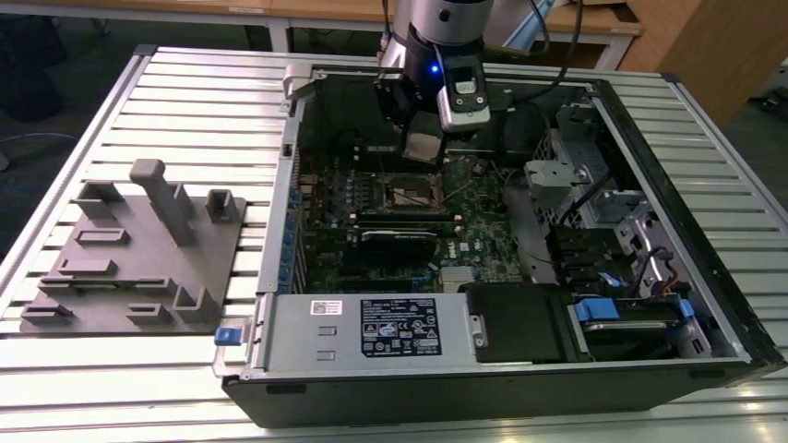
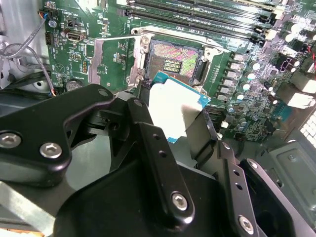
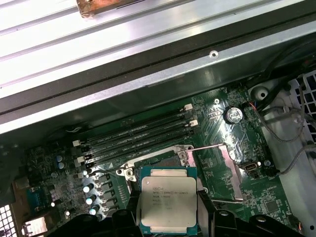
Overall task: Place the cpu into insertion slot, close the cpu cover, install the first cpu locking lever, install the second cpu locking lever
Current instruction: 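Place the cpu into insertion slot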
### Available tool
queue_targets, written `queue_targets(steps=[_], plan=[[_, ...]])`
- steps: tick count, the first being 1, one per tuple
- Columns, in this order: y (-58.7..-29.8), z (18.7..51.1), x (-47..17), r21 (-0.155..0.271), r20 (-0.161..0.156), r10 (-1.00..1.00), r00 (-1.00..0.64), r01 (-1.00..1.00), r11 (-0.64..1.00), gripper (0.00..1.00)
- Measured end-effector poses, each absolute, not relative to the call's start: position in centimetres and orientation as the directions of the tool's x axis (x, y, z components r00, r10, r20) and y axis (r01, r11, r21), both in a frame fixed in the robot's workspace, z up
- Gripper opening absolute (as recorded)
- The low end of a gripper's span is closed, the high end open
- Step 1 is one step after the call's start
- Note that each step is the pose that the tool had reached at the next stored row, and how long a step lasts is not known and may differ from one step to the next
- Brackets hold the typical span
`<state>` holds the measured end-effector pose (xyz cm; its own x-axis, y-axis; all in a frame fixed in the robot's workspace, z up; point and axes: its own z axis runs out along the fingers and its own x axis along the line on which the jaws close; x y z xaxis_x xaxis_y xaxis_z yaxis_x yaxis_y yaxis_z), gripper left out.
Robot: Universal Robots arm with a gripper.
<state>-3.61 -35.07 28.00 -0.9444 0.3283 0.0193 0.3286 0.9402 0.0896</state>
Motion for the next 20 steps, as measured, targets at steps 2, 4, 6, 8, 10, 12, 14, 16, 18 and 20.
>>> queue_targets(steps=[2, 4, 6, 8, 10, 12, 14, 16, 18, 20], plan=[[-35.07, 28.0, -3.61, 0.09, 0.019, 0.33, -0.944, 0.33, 0.94, 0.54], [-35.08, 28.0, -3.61, 0.089, 0.019, 0.342, -0.94, 0.342, 0.935, 0.54], [-35.08, 27.98, -3.61, 0.089, 0.019, 0.363, -0.932, 0.363, 0.928, 0.54], [-35.07, 27.97, -3.61, 0.089, 0.019, 0.377, -0.926, 0.377, 0.922, 0.54], [-35.07, 27.97, -3.61, 0.09, 0.019, 0.377, -0.926, 0.377, 0.922, 0.54], [-35.07, 27.97, -3.61, 0.09, 0.019, 0.377, -0.926, 0.377, 0.922, 0.54], [-35.07, 27.97, -3.62, 0.09, 0.019, 0.389, -0.921, 0.389, 0.917, 0.54], [-35.07, 27.96, -3.62, 0.09, 0.019, 0.417, -0.909, 0.417, 0.904, 0.54], [-35.07, 27.96, -3.62, 0.09, 0.019, 0.447, -0.895, 0.446, 0.89, 0.54], [-35.08, 27.95, -3.62, 0.09, 0.019, 0.476, -0.879, 0.476, 0.875, 0.54]])
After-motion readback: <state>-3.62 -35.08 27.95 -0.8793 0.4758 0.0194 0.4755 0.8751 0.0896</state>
